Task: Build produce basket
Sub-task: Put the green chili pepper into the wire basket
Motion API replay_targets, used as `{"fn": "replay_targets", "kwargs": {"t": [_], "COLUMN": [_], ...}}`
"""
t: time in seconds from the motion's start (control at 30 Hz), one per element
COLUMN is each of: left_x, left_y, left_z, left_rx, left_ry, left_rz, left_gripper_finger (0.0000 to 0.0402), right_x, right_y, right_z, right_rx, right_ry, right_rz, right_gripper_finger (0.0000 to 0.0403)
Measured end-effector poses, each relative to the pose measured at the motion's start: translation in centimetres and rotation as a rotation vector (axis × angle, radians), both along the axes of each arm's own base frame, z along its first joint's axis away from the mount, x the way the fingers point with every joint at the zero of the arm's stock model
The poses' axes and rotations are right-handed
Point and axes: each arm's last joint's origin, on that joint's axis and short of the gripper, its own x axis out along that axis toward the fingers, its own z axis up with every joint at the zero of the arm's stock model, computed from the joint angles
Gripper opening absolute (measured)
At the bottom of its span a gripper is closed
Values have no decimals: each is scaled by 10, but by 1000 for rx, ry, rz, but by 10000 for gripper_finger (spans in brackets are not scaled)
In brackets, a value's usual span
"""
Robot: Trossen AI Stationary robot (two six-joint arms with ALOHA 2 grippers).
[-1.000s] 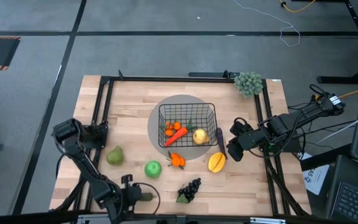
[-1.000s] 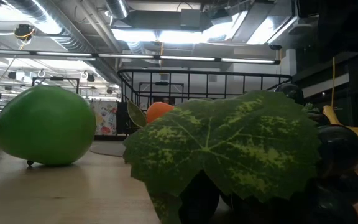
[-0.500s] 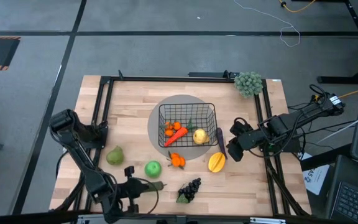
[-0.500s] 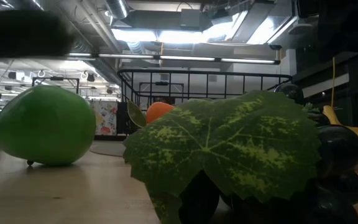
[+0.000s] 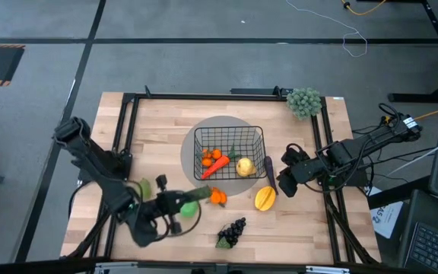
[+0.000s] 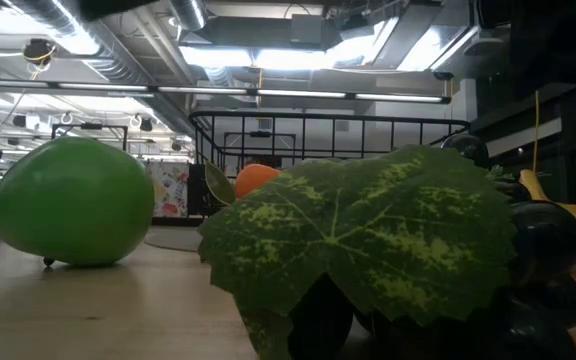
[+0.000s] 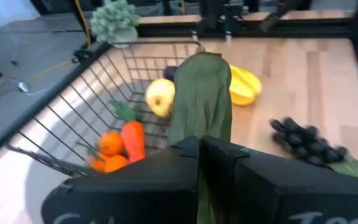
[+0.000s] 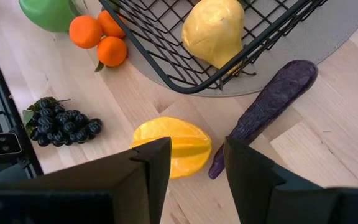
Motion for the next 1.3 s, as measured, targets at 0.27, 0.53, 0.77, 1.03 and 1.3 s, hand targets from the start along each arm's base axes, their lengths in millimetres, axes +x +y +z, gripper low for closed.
{"fn": "replay_targets", "kwargs": {"t": [0.27, 0.53, 0.77, 1.03, 1.3], "left_x": [27, 47, 62, 91, 104], "left_y": [29, 56, 79, 134, 200], "left_z": [7, 8, 13, 24, 32], "left_rx": [53, 152, 273, 286, 315], "left_ry": [55, 120, 150, 120, 83], "left_rz": [-10, 1, 29, -60, -52], "left_gripper_finger": [0, 0, 0, 0, 0], "right_x": [0, 4, 9, 9, 9], "right_y": [0, 2, 2, 2, 2], "right_z": [0, 3, 7, 7, 7], "right_rx": [3, 23, -3, -30, -79], "right_ry": [-1, -46, -123, -135, -134], "right_rz": [-5, -7, -10, -19, 38], "right_gripper_finger": [139, 139, 139, 139, 139]}}
